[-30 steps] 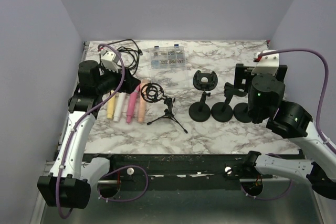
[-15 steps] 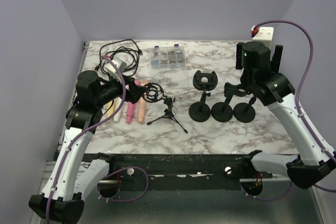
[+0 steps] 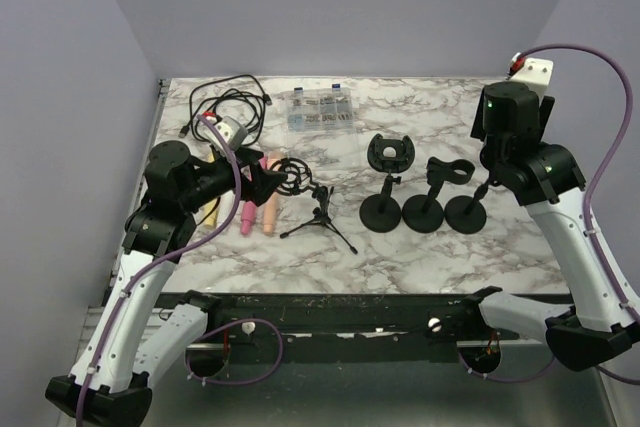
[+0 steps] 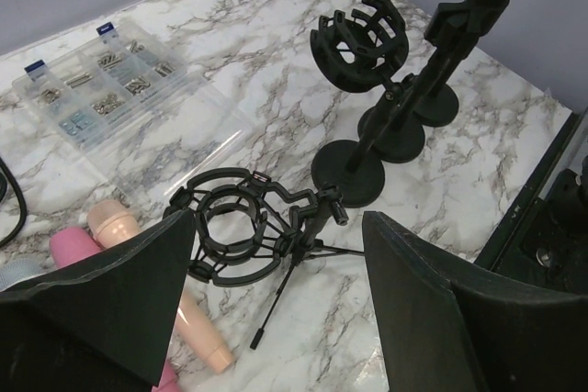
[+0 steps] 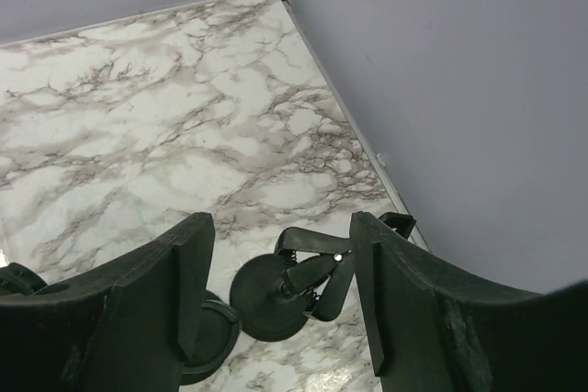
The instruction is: Remove the microphone from the stand
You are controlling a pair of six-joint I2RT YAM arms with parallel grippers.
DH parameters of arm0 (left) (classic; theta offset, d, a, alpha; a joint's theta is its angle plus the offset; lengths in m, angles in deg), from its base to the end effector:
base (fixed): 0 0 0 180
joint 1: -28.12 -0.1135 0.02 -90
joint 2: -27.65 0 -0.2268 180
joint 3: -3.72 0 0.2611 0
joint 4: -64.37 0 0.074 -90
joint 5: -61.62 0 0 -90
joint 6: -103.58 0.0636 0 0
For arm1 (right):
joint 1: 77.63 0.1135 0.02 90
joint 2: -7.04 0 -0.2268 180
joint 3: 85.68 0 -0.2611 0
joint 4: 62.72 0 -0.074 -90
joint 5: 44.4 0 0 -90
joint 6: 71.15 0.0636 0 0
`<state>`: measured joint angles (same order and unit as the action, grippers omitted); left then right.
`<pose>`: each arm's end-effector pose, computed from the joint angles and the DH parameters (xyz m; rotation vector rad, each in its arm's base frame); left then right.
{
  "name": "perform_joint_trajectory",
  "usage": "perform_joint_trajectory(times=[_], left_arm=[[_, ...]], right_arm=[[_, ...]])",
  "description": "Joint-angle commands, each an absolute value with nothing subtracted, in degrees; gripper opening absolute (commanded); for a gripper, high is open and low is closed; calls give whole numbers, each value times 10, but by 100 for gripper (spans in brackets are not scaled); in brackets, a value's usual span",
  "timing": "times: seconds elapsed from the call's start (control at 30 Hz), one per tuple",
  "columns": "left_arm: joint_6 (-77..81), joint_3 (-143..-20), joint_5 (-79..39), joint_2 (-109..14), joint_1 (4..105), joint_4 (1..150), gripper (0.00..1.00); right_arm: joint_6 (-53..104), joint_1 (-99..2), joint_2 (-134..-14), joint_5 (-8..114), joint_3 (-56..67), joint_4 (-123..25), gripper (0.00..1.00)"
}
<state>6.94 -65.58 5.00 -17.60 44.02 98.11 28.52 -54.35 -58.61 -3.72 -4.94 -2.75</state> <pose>0.2059 -0.0950 0.3596 0.5737 1.6827 -0.7910 0.2463 0.0535 0.4134 0.2992 1.8688 -0.4810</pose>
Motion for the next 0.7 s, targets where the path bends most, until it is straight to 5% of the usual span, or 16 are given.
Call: perform_joint_trajectory(times=[0.0, 0.23, 0.33, 0.67], left_arm=[[87, -654, 48, -164, 456, 985, 75], [90, -655, 47, -162, 464, 987, 75], [92, -656, 45, -162, 467, 989, 76], [97, -656, 37, -160, 472, 993, 77]], right_arm=[[319, -560, -581, -28, -40, 19, 66], [334, -592, -573, -13, 8, 15, 58], [339, -599, -572, -4, 15, 14, 46], [393, -607, -574, 36, 65, 39, 45]])
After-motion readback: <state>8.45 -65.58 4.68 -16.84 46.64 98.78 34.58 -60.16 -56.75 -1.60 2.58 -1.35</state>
